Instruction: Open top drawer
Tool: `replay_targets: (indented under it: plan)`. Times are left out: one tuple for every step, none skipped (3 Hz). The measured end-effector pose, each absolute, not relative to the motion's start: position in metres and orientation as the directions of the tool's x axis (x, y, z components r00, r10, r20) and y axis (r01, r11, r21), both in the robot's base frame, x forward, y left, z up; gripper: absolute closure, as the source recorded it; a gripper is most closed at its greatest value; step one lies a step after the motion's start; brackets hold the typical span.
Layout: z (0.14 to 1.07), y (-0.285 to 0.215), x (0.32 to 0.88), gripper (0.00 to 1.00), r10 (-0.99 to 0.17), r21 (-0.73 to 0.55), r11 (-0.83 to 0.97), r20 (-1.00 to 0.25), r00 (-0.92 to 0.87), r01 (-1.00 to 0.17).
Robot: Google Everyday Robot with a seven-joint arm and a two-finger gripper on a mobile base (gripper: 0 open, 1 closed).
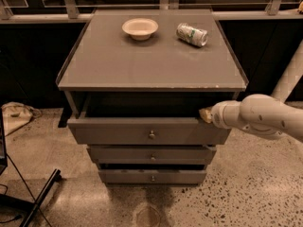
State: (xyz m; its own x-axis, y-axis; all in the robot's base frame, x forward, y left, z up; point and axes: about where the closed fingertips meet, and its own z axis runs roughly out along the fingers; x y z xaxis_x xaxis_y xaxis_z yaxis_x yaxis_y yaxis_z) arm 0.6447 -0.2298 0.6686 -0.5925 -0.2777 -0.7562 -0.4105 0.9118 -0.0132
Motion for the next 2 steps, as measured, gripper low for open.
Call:
replay_targets:
  plan:
    - [0.669, -0.230, 0.645, 1.00, -0.278, -0.013, 0.912, -0.756, -0.592, -0.411]
    - [0.675, -0.229, 0.656, 1.00, -0.300, -0.035, 0.908, -0.752, -0.587, -0.418]
